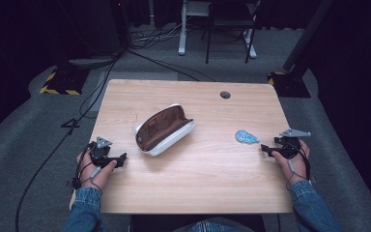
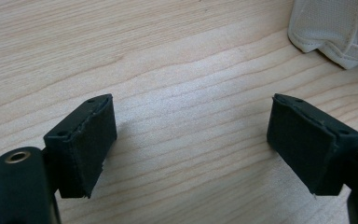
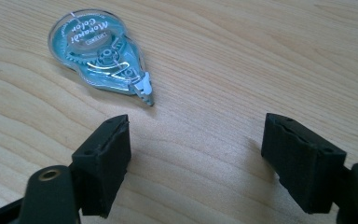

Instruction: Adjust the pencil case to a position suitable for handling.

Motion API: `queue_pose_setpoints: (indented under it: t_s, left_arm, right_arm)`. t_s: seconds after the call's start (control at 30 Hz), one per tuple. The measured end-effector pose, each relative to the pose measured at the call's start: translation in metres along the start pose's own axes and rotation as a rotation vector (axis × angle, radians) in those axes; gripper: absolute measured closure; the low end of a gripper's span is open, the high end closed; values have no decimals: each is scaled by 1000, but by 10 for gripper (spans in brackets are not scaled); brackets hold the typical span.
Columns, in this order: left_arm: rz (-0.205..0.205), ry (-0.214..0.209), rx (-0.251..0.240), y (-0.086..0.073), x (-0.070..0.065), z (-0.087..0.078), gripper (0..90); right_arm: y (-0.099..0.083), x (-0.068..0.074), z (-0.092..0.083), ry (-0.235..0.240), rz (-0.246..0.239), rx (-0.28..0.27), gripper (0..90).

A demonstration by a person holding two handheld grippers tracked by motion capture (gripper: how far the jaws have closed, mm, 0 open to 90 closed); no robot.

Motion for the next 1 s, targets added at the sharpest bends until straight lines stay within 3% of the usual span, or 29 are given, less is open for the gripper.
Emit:
queue_pose_setpoints:
  t_s: [0.17,0.47,0.93,1.0]
  left_arm:
    - [-25,-2,8,3,4,-3,204]
    - [-22,-18,-59,23,-3,-19,218]
    - [-19,-66,-130,46,-14,-29,233]
    - [-25,-56,-138,50,-16,-28,253]
  right_arm:
    - [0,0,0,1,0,0,242]
    - [0,0,0,8,-8,-1,242]
    - [0,0,0,11,-11,-3,243]
    - [0,0,0,11,-11,-3,243]
Point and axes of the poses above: each handheld gripper's, and its own axes: z roughly forward along the jaws, y roughly out of its top, x roughly to its left, the point moved 1 cm from there along z, roughly forward along the jaws, and after that the axes turned 1 degree about y, right-handed, at the moved point
